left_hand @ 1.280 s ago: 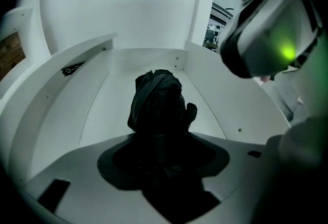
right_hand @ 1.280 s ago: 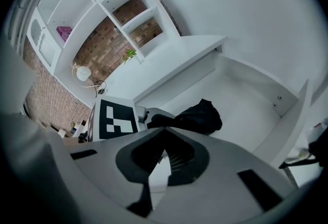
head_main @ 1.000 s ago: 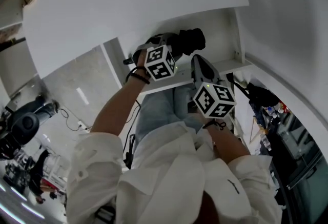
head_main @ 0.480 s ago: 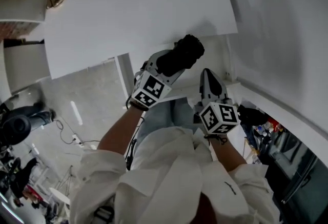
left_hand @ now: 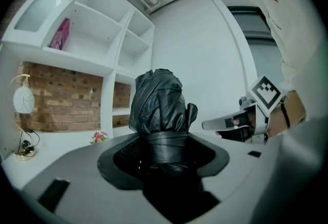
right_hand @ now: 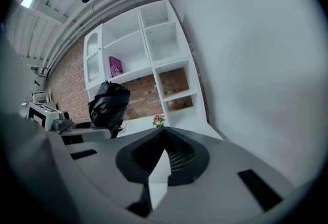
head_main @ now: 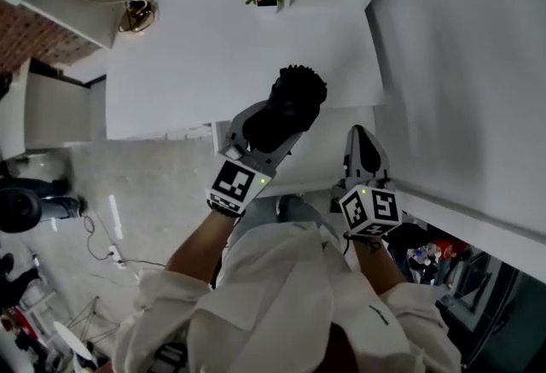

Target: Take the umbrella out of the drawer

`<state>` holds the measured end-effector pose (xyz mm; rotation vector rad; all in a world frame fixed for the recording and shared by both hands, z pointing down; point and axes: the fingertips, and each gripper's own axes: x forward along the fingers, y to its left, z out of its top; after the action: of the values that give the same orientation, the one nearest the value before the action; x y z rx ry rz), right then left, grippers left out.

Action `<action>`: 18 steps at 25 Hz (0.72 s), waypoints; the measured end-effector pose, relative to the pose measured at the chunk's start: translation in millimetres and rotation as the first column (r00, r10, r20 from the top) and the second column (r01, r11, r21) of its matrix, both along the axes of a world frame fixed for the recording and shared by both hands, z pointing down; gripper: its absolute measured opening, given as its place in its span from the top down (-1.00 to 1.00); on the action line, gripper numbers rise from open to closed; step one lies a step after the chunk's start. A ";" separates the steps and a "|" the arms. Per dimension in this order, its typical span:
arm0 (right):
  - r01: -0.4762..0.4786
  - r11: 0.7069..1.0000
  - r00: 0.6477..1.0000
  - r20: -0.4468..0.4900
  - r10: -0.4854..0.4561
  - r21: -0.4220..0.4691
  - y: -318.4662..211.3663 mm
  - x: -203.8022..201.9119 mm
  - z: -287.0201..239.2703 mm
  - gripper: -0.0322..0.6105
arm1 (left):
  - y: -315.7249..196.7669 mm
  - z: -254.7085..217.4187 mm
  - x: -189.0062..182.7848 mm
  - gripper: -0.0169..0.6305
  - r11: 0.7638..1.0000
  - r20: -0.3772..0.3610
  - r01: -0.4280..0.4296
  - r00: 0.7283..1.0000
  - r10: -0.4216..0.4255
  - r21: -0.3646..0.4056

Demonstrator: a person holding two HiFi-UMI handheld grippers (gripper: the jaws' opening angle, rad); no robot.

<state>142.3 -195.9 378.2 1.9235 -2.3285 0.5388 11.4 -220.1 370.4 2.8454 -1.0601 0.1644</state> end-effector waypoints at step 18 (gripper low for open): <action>0.095 0.945 0.994 -0.072 -0.077 0.313 9.7 -19.9 -135.5 0.85 | 42.8 -152.0 -95.1 0.12 0.938 -0.213 0.255 0.955 -0.206 0.236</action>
<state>122.4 -186.2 242.6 1.9129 -2.5758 0.1015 -83.7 -177.4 218.4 2.8487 -1.4571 -0.2746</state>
